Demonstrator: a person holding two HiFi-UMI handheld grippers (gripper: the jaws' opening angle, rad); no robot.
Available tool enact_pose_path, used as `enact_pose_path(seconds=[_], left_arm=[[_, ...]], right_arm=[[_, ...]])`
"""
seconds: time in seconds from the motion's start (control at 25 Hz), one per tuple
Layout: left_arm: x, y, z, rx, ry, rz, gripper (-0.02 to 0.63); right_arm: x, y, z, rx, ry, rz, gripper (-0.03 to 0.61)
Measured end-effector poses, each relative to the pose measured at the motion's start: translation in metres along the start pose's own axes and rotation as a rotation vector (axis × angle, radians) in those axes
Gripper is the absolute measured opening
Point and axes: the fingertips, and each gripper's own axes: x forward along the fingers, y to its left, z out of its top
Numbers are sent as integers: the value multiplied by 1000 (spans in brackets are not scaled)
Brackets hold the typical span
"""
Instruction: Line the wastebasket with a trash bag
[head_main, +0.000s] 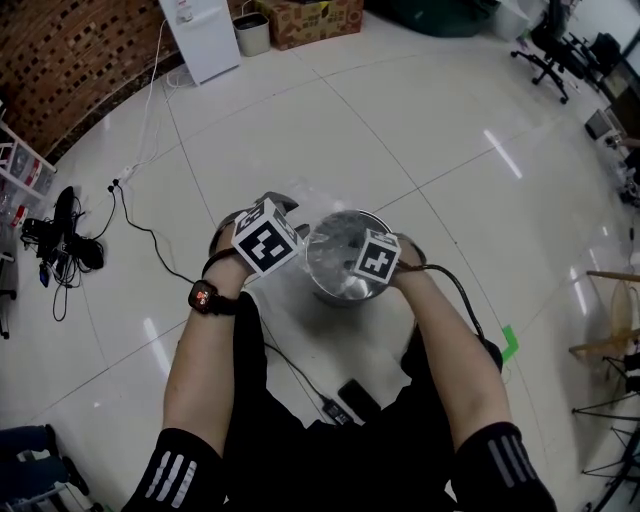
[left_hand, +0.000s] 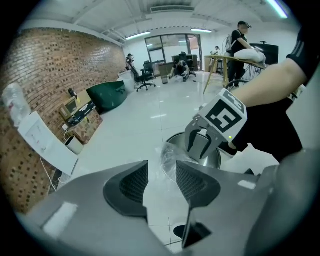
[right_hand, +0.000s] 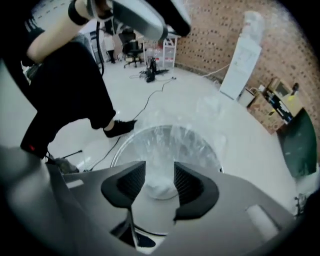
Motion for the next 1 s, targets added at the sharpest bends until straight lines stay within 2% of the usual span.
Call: enact_pose_path(seconds=[0.08, 0.16, 0.28, 0.48, 0.56, 0.64, 0.84, 1.0], left_arm=[[0, 9, 2, -9, -9, 27, 166], [4, 17, 2, 17, 3, 45, 166], [5, 28, 9, 26, -20, 58, 166], [-1, 22, 24, 46, -57, 35, 166], [1, 20, 26, 60, -64, 27, 166], [2, 21, 29, 62, -73, 29, 166], [0, 23, 38, 74, -89, 28, 166], [0, 19, 40, 93, -94, 20, 166]], right_arm=[[-6, -5, 26, 42, -103, -29, 195], [-2, -10, 41, 34, -137, -59, 202], [15, -18, 51, 3, -121, -86, 215], [48, -23, 51, 2, -96, -76, 213], [60, -24, 45, 6, -81, -80, 162], [69, -25, 35, 7, -48, -95, 12], [63, -20, 16, -32, 55, -88, 8], [53, -14, -28, -116, 257, -38, 8]])
